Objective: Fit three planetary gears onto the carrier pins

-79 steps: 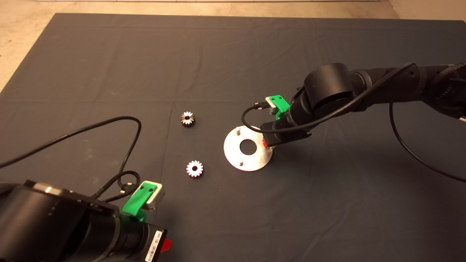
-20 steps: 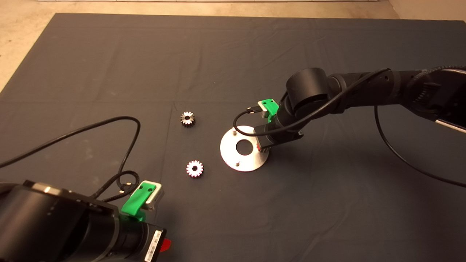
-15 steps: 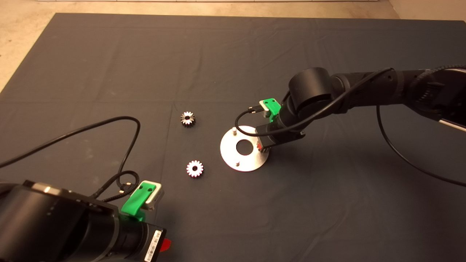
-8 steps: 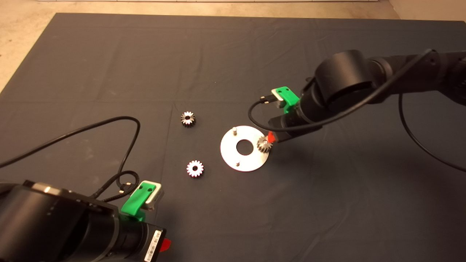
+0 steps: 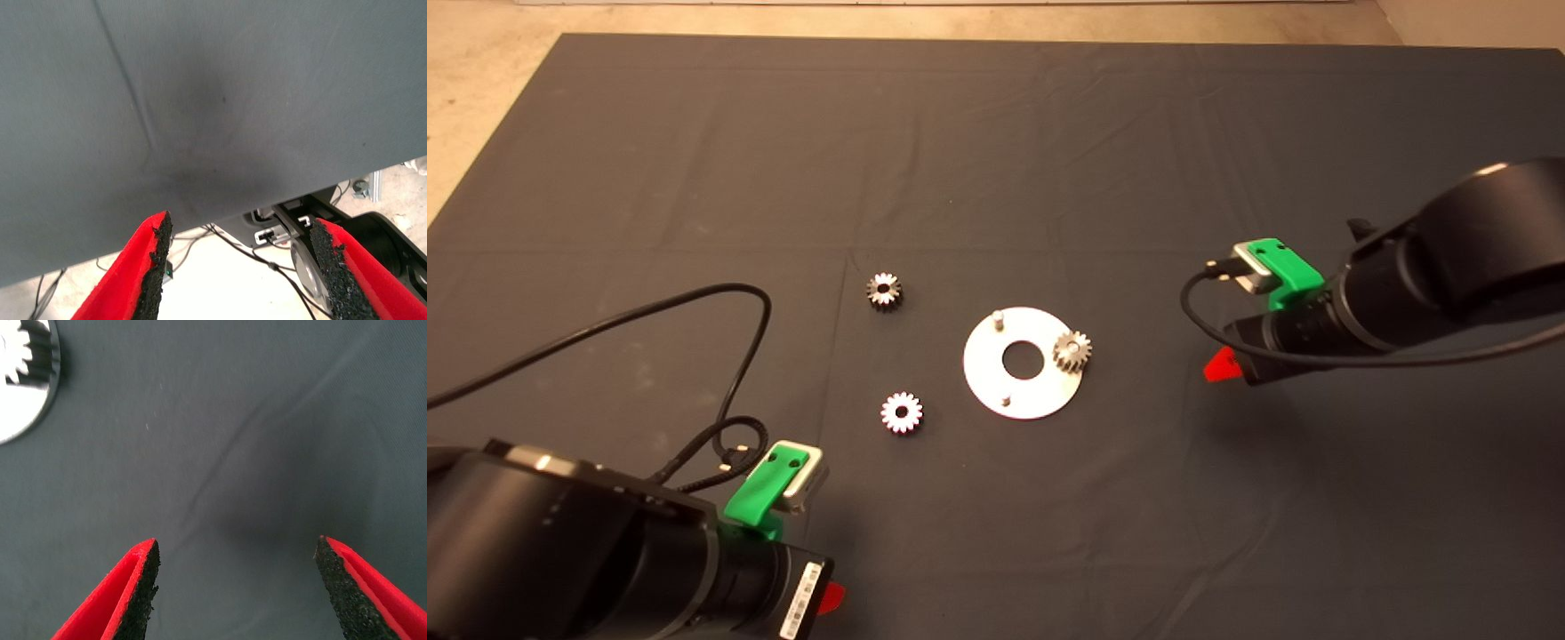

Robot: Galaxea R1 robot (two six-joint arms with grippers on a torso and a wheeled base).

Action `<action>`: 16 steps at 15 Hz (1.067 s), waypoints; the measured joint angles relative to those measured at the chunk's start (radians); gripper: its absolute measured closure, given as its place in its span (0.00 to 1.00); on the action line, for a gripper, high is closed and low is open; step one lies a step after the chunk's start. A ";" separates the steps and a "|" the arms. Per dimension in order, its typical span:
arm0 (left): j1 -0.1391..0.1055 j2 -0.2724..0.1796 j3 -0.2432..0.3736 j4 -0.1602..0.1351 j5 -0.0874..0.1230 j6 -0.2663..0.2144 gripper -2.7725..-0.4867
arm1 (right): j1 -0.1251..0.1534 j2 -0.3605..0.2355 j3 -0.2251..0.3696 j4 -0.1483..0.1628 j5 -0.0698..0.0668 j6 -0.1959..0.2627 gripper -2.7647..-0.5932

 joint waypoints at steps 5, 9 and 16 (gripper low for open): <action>-0.117 0.003 -0.028 -0.044 0.001 0.140 0.57 | 0.000 -0.120 0.139 0.000 0.004 0.034 0.48; -0.141 0.003 -0.087 -0.064 0.001 0.237 0.57 | 0.000 -0.230 0.210 0.000 -0.005 0.037 0.48; -0.141 0.018 -0.196 -0.071 0.002 0.410 0.57 | 0.000 -0.233 0.231 0.001 -0.001 0.053 0.48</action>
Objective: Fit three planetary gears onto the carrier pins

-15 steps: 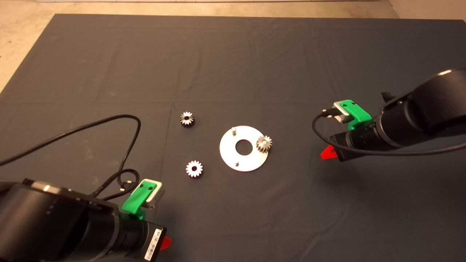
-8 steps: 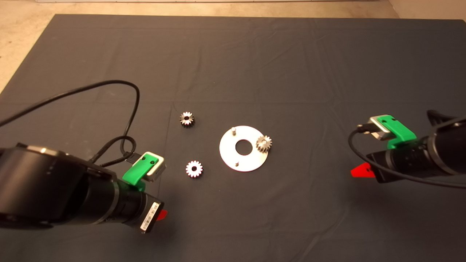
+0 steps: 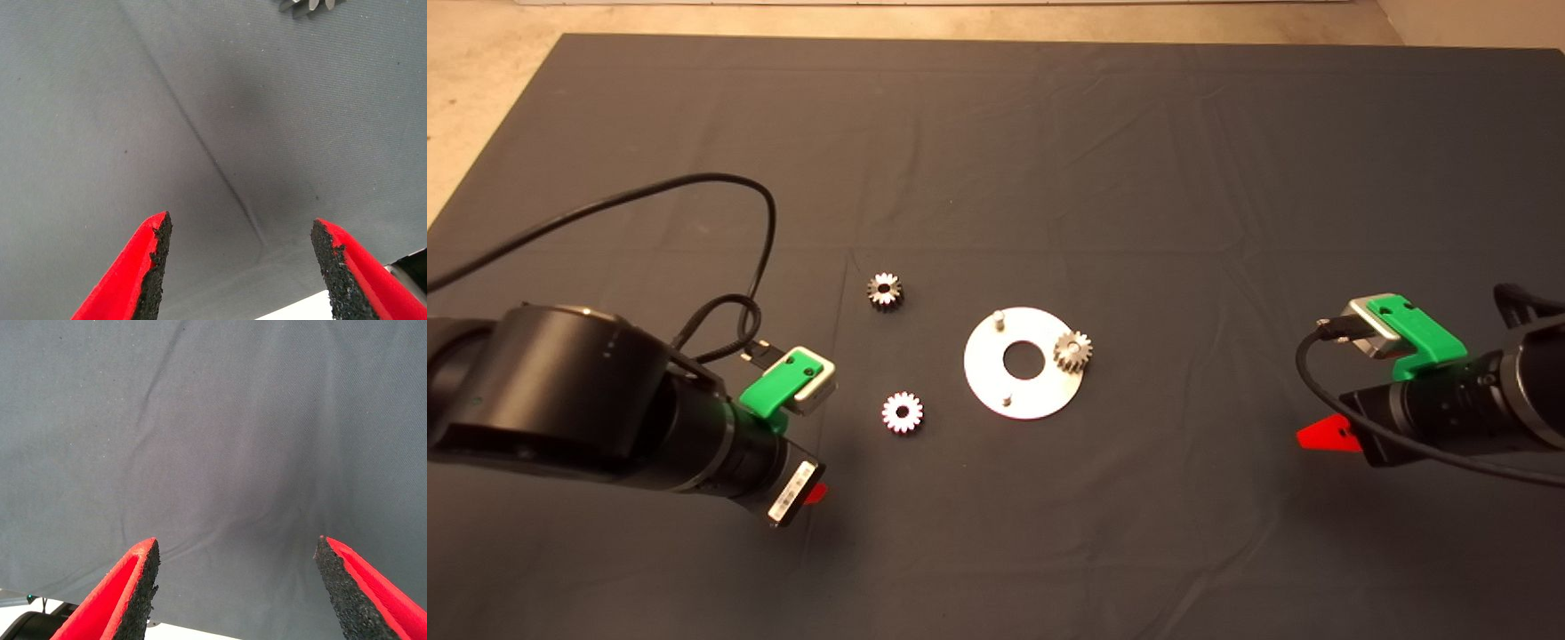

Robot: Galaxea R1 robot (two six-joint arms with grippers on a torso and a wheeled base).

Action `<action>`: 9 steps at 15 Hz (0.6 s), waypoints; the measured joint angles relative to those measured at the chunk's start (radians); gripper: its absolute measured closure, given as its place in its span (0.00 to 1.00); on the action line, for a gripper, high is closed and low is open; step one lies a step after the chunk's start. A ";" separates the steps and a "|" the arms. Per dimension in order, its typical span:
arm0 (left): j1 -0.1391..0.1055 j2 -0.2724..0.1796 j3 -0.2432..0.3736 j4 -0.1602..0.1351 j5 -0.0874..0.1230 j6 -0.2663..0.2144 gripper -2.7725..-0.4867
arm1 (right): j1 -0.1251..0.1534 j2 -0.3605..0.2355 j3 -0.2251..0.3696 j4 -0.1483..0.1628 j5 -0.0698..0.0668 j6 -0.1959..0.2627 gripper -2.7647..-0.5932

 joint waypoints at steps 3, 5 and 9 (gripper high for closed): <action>0.000 0.071 -0.026 0.000 0.000 0.008 0.57 | -0.006 0.000 0.009 0.000 0.000 0.015 0.48; 0.000 0.122 -0.040 0.000 -0.003 0.008 0.57 | -0.008 0.000 0.011 0.000 0.000 0.018 0.48; 0.001 0.137 -0.080 0.009 -0.001 0.009 0.57 | -0.008 0.000 0.017 0.000 0.000 0.018 0.48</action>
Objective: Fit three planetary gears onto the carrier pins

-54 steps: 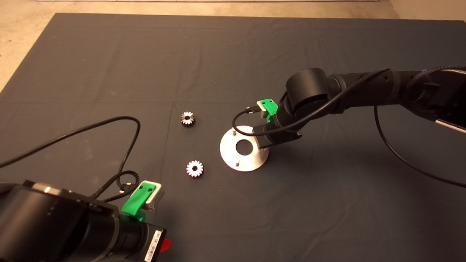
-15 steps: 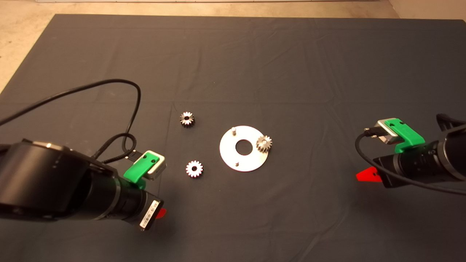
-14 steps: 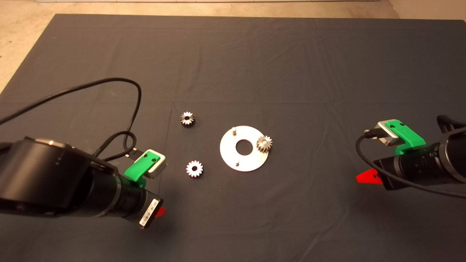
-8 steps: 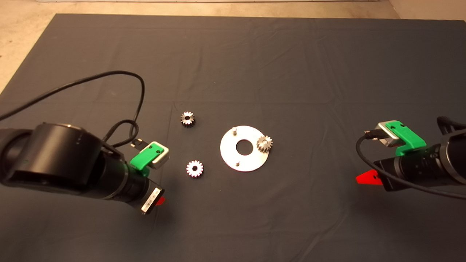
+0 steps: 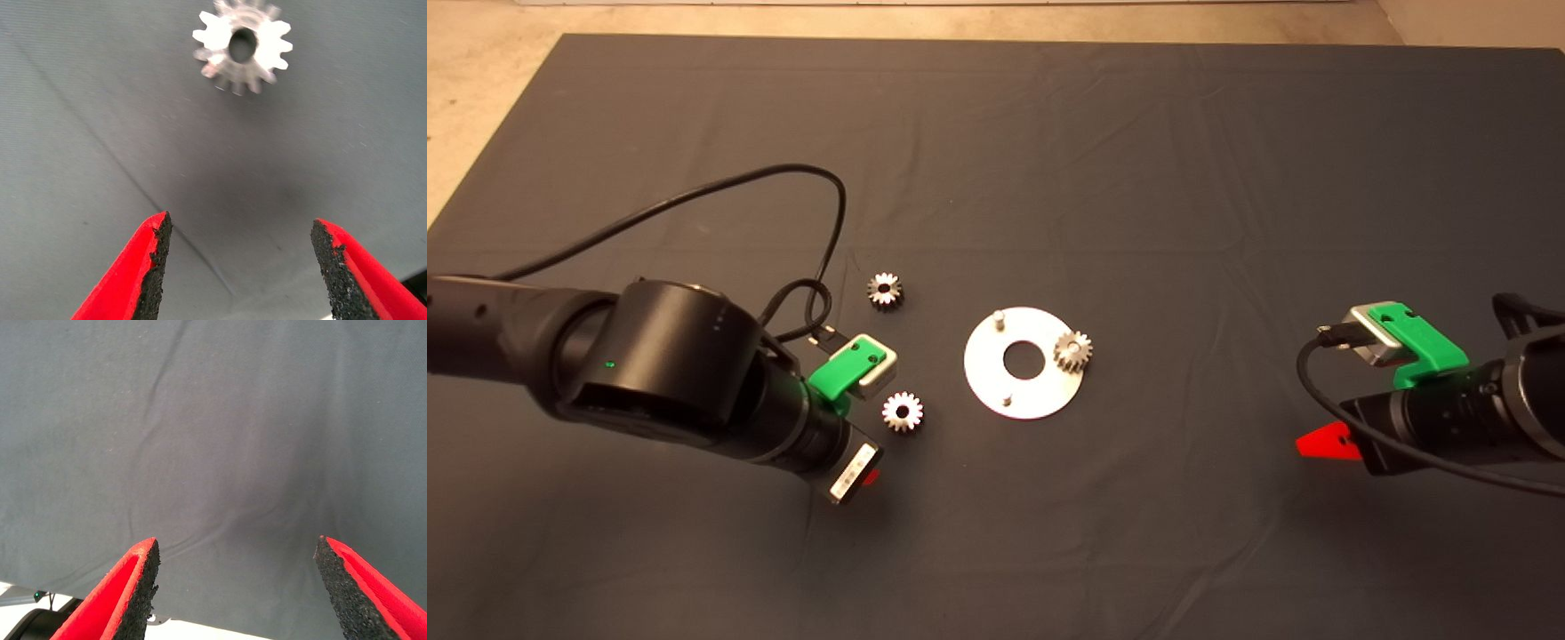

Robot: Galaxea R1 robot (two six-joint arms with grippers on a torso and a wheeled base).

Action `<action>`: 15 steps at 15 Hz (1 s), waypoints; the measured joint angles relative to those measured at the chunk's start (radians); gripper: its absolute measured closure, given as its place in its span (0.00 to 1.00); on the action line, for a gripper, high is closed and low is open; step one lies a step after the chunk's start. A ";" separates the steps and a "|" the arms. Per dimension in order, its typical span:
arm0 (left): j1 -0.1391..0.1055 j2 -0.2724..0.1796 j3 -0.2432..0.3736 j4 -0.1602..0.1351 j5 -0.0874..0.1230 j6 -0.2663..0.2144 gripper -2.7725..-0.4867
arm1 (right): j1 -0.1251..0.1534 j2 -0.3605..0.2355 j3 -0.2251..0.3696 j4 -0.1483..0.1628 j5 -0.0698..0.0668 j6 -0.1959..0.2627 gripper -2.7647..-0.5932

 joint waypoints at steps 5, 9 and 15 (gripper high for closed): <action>0.034 0.013 -0.014 0.051 -0.001 0.007 0.57 | 0.000 0.000 0.005 0.000 0.002 0.001 0.48; 0.065 0.016 -0.019 0.119 -0.017 0.016 0.57 | 0.000 0.000 0.005 0.001 0.005 0.002 0.48; 0.086 0.037 -0.076 0.134 -0.035 0.073 0.57 | 0.000 0.000 0.005 0.001 0.006 0.003 0.48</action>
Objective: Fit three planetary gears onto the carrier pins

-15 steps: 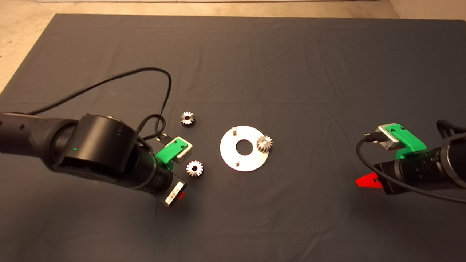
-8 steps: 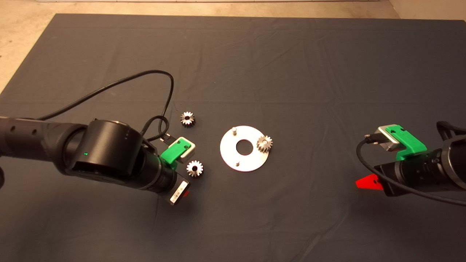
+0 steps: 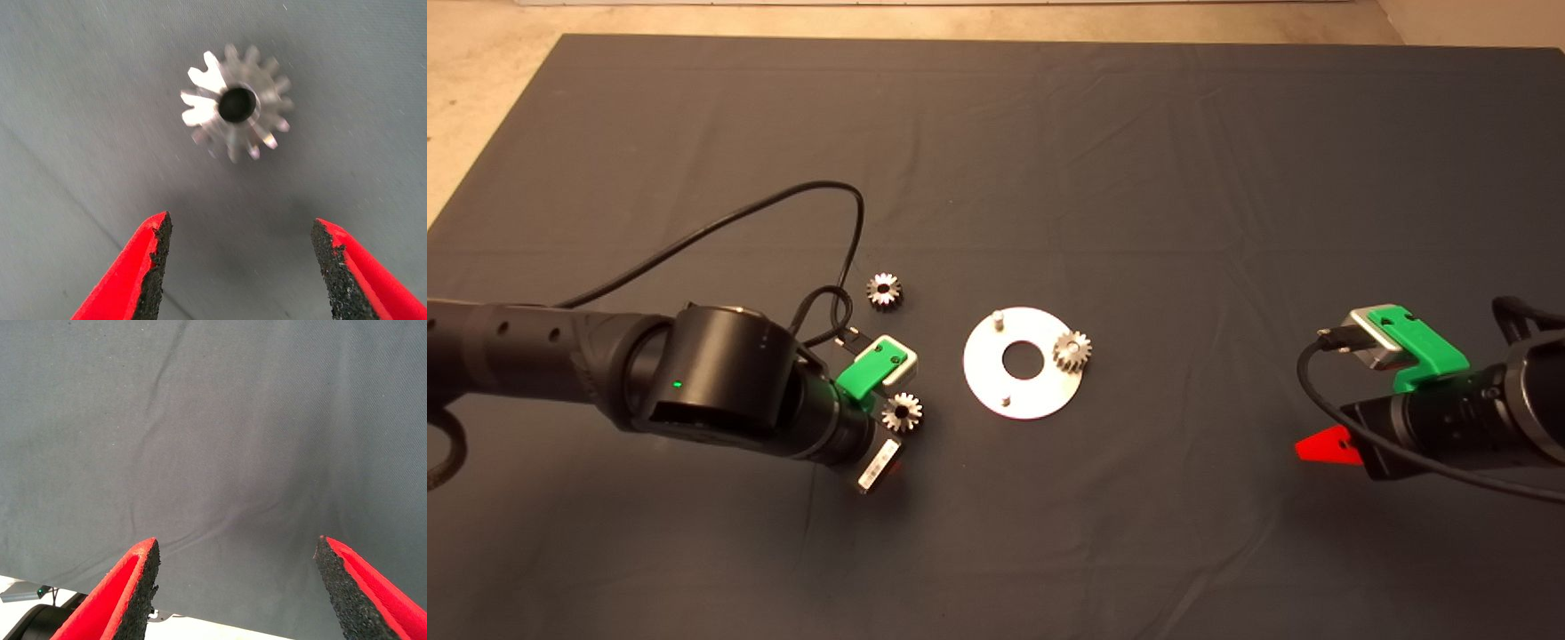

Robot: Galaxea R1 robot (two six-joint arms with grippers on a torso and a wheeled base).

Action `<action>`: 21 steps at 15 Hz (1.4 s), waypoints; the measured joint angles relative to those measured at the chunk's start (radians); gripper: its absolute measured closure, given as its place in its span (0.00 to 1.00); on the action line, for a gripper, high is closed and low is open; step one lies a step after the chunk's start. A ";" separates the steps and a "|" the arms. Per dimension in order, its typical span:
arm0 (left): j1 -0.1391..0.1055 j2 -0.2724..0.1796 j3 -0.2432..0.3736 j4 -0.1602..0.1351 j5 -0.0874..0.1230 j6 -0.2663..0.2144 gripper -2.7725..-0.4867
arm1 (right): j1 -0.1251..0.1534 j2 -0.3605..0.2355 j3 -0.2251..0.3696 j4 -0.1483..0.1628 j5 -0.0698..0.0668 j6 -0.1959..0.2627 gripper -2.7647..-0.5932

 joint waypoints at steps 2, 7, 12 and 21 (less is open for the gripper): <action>0.000 0.001 -0.032 0.000 -0.014 0.022 0.57 | 0.000 0.000 0.000 0.000 0.000 0.000 0.48; 0.003 0.033 -0.088 0.001 -0.047 0.051 0.57 | -0.012 0.000 0.000 0.000 0.002 0.000 0.48; 0.017 0.057 -0.128 0.003 -0.067 0.077 0.57 | -0.014 0.000 0.000 0.000 0.004 0.000 0.48; 0.017 0.060 -0.154 0.003 -0.089 0.092 0.61 | -0.019 0.000 0.000 0.001 0.005 0.000 0.48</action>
